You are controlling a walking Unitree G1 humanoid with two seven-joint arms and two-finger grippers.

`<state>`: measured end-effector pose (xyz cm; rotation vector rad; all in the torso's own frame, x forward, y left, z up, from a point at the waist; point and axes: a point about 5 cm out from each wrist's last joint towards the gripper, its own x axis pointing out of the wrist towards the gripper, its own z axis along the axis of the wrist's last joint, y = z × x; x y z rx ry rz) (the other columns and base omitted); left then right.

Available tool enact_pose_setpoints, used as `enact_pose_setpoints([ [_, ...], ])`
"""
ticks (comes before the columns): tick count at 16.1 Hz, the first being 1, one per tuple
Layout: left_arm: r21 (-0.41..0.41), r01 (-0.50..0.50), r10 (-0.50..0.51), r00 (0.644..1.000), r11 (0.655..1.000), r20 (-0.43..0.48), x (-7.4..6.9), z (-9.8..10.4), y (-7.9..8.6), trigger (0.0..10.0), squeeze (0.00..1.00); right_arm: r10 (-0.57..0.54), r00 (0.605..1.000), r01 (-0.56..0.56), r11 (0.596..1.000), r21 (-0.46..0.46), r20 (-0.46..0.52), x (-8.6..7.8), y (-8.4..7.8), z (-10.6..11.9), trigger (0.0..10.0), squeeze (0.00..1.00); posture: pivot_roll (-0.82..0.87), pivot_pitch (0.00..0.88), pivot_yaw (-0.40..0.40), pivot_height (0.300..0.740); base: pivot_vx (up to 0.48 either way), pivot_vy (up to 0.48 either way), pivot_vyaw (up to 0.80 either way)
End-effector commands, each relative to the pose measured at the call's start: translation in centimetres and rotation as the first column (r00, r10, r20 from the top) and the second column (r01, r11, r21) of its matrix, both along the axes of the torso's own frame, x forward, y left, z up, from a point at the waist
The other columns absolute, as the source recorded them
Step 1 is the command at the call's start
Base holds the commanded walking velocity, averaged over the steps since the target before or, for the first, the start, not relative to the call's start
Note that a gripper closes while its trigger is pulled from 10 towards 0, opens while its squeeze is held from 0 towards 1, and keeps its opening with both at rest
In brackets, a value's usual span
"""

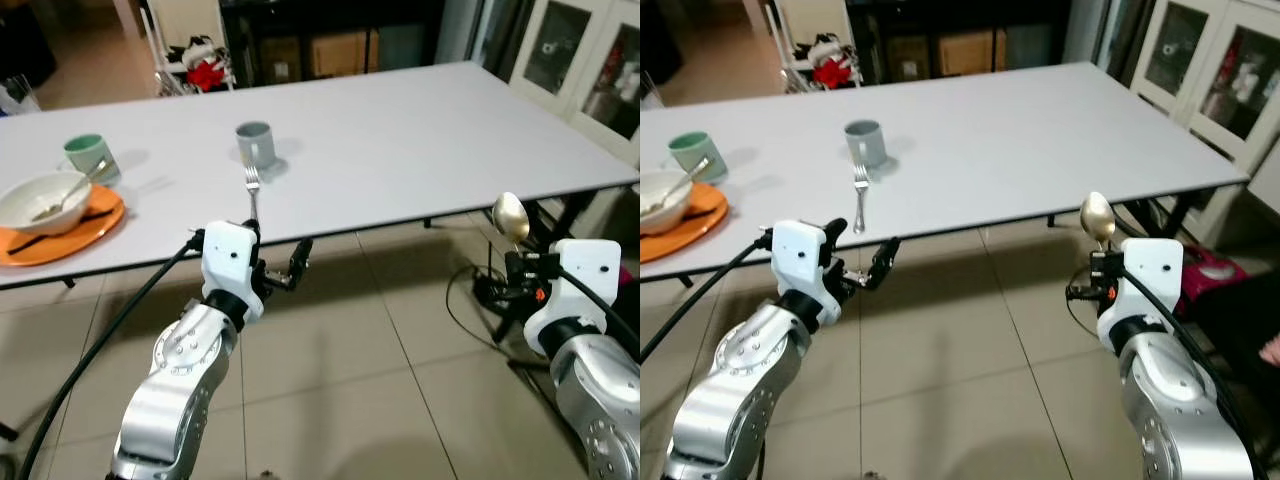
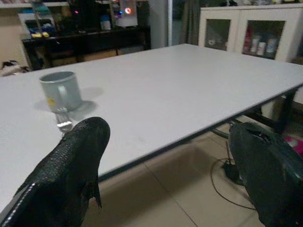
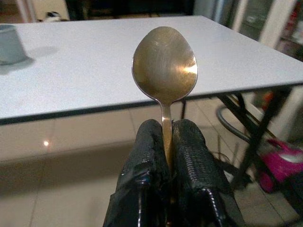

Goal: Setting the table

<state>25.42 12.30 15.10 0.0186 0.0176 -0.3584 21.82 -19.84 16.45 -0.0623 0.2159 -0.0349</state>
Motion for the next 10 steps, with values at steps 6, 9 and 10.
enact_pose_setpoints([
  [6,0.023,-0.029,0.029,1.000,0.999,0.001,0.19,-0.03,1.00,10.0,0.00,0.033,0.999,-0.033,0.999,-0.021,0.012,-0.02,0.63,0.09,10.0,0.00,0.00,0.000,0.060,0.740,0.324,0.000,0.00],
  [9,0.023,-0.027,0.027,1.000,0.999,0.002,0.15,-0.02,1.07,10.0,0.00,0.058,0.998,-0.058,0.998,-0.033,0.010,-0.04,0.75,0.01,10.0,0.00,0.01,0.000,0.055,0.740,0.349,0.000,0.00],
  [10,0.022,-0.029,0.029,1.000,0.999,0.002,0.15,-0.01,1.08,10.0,0.00,0.076,0.997,-0.076,0.996,-0.041,0.006,0.05,0.78,-0.05,10.0,0.00,0.01,0.000,0.055,0.740,0.349,0.000,0.00],
])
